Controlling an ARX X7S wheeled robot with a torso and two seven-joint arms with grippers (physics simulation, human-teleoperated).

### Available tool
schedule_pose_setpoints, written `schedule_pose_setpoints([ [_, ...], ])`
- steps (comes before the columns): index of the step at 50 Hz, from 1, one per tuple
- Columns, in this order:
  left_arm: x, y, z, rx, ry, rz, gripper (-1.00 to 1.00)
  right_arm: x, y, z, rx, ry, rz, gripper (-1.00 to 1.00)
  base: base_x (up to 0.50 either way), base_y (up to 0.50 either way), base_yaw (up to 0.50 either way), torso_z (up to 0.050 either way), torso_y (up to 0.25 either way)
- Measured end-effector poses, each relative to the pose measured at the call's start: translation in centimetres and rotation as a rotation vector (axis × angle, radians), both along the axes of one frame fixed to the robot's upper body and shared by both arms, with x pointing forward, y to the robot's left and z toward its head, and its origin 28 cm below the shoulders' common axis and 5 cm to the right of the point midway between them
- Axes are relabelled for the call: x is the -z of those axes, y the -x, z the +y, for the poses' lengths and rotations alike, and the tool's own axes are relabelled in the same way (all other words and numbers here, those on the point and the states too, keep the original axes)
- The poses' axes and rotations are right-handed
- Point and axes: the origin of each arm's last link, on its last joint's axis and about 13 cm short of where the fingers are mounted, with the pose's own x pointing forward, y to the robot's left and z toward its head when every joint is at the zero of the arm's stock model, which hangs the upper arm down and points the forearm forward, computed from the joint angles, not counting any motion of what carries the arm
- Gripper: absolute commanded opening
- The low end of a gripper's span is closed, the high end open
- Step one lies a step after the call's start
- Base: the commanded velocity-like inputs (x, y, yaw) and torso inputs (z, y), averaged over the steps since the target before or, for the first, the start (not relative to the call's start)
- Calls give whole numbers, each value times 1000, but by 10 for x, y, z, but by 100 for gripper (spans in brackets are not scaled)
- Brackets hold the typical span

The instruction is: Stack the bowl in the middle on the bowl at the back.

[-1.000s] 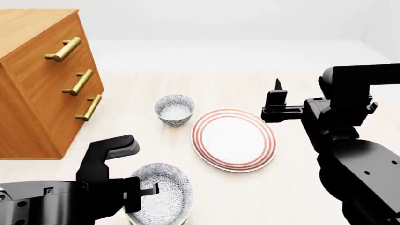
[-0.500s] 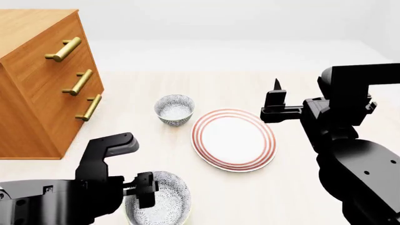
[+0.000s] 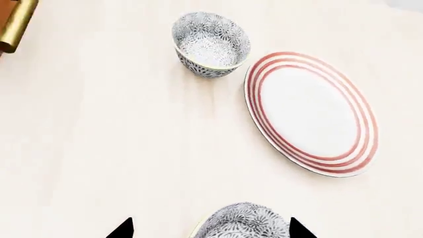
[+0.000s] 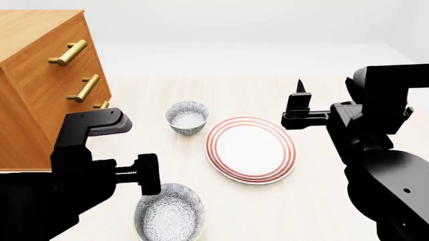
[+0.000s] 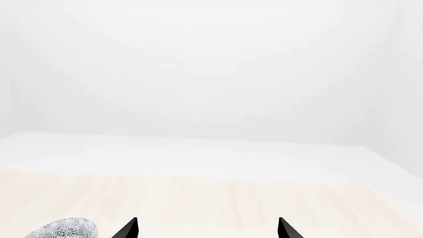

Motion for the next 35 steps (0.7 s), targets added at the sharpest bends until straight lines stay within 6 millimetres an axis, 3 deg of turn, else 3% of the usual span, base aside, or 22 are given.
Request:
schedule_pose_setpoints([
  [15, -23, 26, 18, -102, -108, -424, 100, -11, 45, 12, 3, -11, -56, 100, 0, 0, 0, 0, 0],
  [26, -36, 58, 36, -176, -129, -546, 100, -20, 89, 17, 16, 0, -152, 100, 0, 0, 0, 0, 0],
  [35, -38, 80, 42, -191, -138, -592, 100, -24, 112, 9, 36, 1, -166, 100, 0, 0, 0, 0, 0],
])
